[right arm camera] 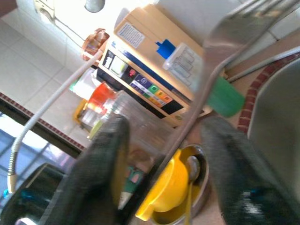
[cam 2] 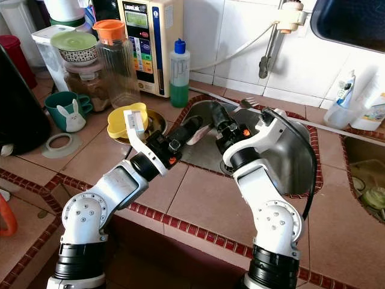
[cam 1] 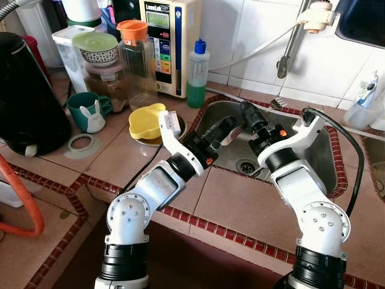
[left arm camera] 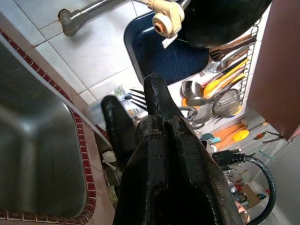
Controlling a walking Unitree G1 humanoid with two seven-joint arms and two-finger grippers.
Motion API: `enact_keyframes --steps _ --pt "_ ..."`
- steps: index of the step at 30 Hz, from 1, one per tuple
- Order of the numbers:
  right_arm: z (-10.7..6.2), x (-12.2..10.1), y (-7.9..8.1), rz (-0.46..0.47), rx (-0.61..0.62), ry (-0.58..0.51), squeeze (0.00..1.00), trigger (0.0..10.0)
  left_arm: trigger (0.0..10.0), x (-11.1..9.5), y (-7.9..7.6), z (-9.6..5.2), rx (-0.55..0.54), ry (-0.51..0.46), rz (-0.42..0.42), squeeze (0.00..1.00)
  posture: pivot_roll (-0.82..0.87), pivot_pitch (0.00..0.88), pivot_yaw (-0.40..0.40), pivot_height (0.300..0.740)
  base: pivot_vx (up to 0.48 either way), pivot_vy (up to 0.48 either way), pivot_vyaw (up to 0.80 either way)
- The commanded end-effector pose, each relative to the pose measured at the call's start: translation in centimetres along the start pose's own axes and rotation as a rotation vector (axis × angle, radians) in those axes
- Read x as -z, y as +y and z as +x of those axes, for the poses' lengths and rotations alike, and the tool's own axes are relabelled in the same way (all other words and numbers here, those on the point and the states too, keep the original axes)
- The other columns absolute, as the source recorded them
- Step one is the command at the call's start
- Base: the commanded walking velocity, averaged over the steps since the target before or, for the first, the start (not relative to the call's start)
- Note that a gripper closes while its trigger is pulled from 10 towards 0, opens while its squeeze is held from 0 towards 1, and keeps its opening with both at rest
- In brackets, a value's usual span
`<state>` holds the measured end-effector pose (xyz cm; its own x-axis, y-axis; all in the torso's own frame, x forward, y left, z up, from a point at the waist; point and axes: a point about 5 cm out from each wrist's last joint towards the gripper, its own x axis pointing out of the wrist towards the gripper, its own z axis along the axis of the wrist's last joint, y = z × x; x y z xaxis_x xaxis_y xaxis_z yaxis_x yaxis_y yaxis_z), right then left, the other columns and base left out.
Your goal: Kitchen organization
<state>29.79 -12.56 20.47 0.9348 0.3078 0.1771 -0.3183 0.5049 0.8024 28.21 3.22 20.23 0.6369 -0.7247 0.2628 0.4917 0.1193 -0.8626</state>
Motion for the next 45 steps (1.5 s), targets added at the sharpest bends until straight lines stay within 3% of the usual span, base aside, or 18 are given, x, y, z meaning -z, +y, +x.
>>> enact_keyframes --steps 1,13,16,20,21,22,33,34,40,45 --pt "0.2 -0.1 0.1 0.016 0.004 0.002 0.0 0.0 2.2 1.3 -0.8 0.3 0.053 0.013 -0.05 0.0 0.04 0.0 -0.015 0.74 0.0 0.0 0.0" --pt "-0.1 -0.6 -0.5 -0.002 0.042 -0.012 0.0 0.0 2.5 0.9 -0.6 0.2 0.037 0.001 -0.042 0.0 0.04 0.0 -0.013 0.74 0.0 0.0 0.0" --pt "-0.2 -0.7 -0.6 -0.01 0.055 -0.021 0.0 0.0 3.3 0.6 -0.4 0.2 0.017 -0.024 -0.029 0.0 0.03 0.0 -0.012 0.74 0.0 0.0 0.0" --pt "-0.1 -0.9 -0.6 -0.015 0.06 -0.027 0.0 0.0 5.2 0.0 -0.1 0.3 -0.014 -0.072 -0.017 0.0 0.03 0.0 -0.011 0.74 0.0 0.0 0.0" --pt "-0.1 -0.9 -0.6 -0.016 0.06 -0.027 0.0 0.0 7.1 -0.1 0.0 0.3 -0.018 -0.078 -0.011 0.0 0.03 0.0 -0.011 0.74 0.0 0.0 0.0" --pt "-0.1 -0.9 -0.6 -0.016 0.06 -0.028 0.0 0.0 10.0 -0.2 0.0 0.3 -0.019 -0.08 -0.006 0.0 0.03 0.0 -0.011 0.74 0.0 0.0 0.0" --pt "-0.1 -1.1 -0.6 -0.023 0.067 -0.03 0.0 0.0 10.0 0.0 0.6 0.3 -0.067 -0.071 0.038 0.0 0.04 0.0 -0.012 0.74 0.0 0.0 0.0" --pt "-0.1 -1.1 -0.6 -0.024 0.067 -0.03 0.0 0.0 10.0 -0.1 0.9 0.3 -0.097 -0.08 0.038 1.0 0.04 0.0 -0.013 0.74 0.0 0.0 0.0" --pt "0.0 -1.2 -0.6 -0.027 0.071 -0.035 0.0 0.0 10.0 0.0 1.2 0.3 -0.118 -0.081 0.05 1.0 0.03 0.0 -0.014 0.74 0.0 0.0 0.0" --pt "0.1 -1.3 -0.9 -0.093 0.092 -0.031 0.0 0.0 10.0 0.6 1.6 0.2 -0.158 -0.04 0.189 1.0 0.03 0.0 -0.015 0.74 0.0 0.0 0.0"
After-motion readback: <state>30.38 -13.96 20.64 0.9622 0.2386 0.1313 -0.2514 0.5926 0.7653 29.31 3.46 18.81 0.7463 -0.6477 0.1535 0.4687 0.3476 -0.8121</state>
